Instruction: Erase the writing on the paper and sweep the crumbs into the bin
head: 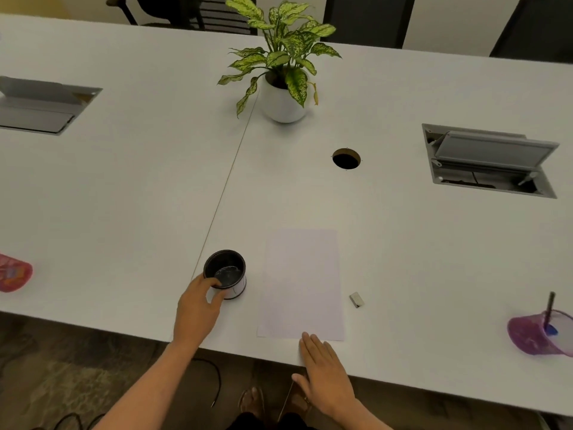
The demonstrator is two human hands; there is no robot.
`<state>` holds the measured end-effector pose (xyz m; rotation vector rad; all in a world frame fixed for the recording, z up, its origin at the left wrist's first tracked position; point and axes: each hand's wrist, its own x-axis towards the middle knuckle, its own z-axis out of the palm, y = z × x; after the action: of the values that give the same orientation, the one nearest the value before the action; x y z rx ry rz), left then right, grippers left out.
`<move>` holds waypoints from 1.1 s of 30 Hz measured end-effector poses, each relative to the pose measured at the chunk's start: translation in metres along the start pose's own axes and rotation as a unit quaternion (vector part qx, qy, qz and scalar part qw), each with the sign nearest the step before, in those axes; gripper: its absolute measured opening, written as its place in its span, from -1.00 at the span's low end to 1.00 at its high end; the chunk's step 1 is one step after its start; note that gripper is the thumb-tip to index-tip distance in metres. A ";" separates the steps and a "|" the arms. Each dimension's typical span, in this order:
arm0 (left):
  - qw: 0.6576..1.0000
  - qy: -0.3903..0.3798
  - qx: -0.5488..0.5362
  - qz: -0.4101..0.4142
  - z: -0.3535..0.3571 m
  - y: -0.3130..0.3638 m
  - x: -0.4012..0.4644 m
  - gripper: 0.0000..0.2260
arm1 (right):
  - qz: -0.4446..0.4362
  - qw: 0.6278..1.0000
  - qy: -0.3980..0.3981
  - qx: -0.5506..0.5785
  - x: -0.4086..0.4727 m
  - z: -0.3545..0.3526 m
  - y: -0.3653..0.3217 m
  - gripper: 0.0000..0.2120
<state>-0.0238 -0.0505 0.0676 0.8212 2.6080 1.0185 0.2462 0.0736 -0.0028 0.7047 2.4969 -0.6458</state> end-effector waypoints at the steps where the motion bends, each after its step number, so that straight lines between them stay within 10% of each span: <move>1: 1.000 0.004 0.004 -0.001 0.000 -0.001 0.005 -0.85 | -0.017 1.000 0.001 0.001 -0.001 0.001 0.002 -0.11; 23: 0.999 -0.022 0.005 0.035 0.015 -0.034 0.057 -0.87 | 0.000 0.998 0.058 0.014 -0.004 0.002 -0.028 -0.35; 33: 0.999 0.020 0.031 0.033 0.016 -0.034 0.023 -0.41 | 0.014 0.986 0.160 0.040 -0.007 0.001 -0.032 -0.37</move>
<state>-0.0509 -0.0491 0.0328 0.9155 2.6737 0.9858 0.2332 0.0461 0.0096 0.9375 2.7582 -0.6696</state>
